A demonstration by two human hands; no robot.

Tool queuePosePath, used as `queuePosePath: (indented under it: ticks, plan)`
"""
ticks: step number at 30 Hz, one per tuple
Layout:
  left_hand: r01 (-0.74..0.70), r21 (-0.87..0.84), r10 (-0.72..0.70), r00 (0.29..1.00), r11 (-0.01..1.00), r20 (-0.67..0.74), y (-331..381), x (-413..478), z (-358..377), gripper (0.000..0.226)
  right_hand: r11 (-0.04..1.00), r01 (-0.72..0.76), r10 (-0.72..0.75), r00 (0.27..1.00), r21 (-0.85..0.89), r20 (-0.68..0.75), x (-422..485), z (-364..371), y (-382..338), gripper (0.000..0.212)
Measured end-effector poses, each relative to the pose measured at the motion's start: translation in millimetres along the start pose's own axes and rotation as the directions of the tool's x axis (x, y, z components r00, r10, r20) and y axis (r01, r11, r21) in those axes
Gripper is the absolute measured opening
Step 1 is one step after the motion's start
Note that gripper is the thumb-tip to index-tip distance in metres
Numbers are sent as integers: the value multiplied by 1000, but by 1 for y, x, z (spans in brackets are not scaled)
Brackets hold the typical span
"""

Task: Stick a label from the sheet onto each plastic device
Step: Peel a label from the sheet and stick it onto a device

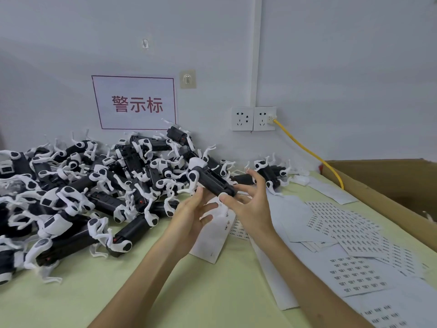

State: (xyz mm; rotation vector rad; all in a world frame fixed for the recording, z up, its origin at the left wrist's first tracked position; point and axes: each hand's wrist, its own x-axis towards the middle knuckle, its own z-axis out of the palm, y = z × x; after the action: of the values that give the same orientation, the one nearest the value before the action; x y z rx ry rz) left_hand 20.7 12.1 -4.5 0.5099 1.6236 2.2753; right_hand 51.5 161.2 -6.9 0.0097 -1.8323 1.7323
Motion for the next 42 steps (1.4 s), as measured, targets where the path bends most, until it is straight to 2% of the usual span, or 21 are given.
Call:
queuePosePath:
  ticks: [2,4,8,10,12,14,16,18,19,21,25,30,42]
  plan:
    - [31,-72,-30,999,997,12,2,-1,0,54,992,-76,71,996,104,54,2,-2,-4,82]
    - [56,-154,-53,998,986,20,2,-3,-2,44,980,-112,93,988,162,121,2,-4,-8,78]
    - [31,-262,-24,999,965,29,2,-2,-4,32,984,-110,72,965,142,250,0,-5,-9,75]
    - [-1,-326,-1,1000,945,-5,2,-3,-2,26,994,-52,27,971,96,238,-2,-2,-7,71]
    - [-27,-376,3,998,926,-64,2,-4,-1,25,999,34,-33,986,0,166,-2,0,-8,65]
    - [-65,-417,16,993,906,-119,2,-4,-2,30,999,34,-37,993,23,108,1,-3,-11,52]
    - [-99,-452,26,986,887,-165,2,-3,-4,32,954,-133,84,979,270,186,2,-7,-15,37]
    - [-118,-484,25,981,867,-193,3,-3,-5,23,786,-378,191,901,490,390,0,-6,-18,36]
    - [-123,-504,26,980,855,-196,3,-3,-5,18,716,-471,219,852,515,475,-3,-4,-20,37]
    - [-132,-534,42,983,835,-178,3,-3,-5,20,644,-581,232,768,498,597,-10,3,-18,44]
    - [-119,-515,92,993,849,-78,1,-5,-5,19,571,-680,252,679,461,689,-22,14,-13,51]
    - [-66,-411,91,995,909,43,-2,-8,-5,25,536,-706,260,660,463,705,-26,15,-12,52]
    - [-68,-327,80,997,943,23,-3,-7,-2,27,520,-721,258,644,458,720,-28,18,-8,50]
